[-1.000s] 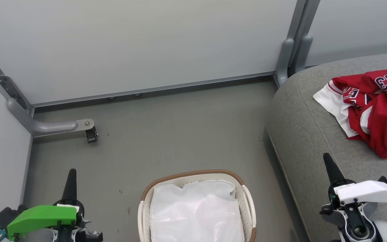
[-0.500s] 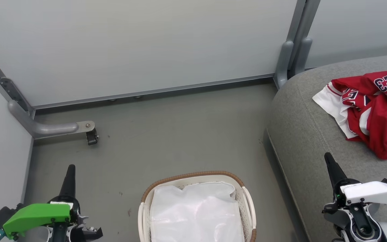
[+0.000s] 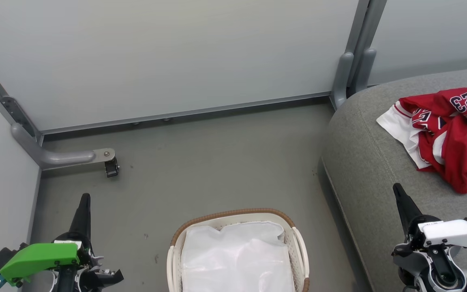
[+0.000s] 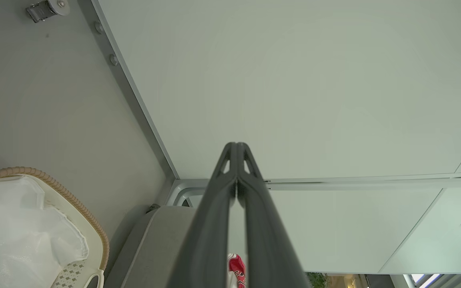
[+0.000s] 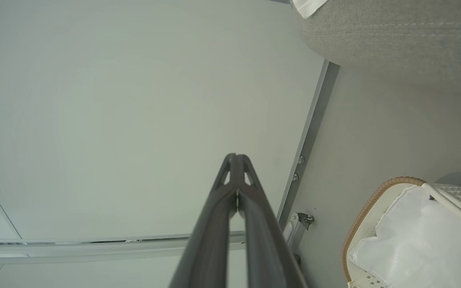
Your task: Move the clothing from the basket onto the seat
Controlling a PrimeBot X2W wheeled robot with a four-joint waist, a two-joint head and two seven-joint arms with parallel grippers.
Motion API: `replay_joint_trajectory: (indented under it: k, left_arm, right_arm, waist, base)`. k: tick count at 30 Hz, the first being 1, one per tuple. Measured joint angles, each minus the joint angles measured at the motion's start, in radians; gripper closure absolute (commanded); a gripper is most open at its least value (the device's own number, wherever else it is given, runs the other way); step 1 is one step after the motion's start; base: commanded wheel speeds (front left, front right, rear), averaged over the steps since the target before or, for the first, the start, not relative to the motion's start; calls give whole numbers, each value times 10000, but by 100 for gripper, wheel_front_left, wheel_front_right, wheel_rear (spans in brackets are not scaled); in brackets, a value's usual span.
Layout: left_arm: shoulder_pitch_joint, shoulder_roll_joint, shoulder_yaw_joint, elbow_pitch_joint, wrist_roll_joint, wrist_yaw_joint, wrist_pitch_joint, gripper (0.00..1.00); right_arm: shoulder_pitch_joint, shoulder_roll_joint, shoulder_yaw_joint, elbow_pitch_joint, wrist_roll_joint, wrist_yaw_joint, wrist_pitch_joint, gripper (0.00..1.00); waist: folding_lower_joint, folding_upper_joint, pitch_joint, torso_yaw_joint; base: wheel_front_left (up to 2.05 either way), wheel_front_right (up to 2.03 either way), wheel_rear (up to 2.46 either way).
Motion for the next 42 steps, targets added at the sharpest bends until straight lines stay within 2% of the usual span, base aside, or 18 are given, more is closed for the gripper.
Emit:
replay_joint_trajectory:
  k: [14, 42]
  left_arm:
    - [-64, 6, 92, -94, -874, -52, 219, 100]
    - [-85, 6, 96, -102, -876, -59, 222, 100]
  right_arm:
    - [47, -6, -105, -132, 920, -2, 247, 100]
    - [49, -6, -109, -138, 920, -2, 247, 100]
  waist:
    - [0, 0, -91, 2]
    - [0, 0, -91, 2]
  base:
    - [0, 0, 0]
    - [0, 0, 0]
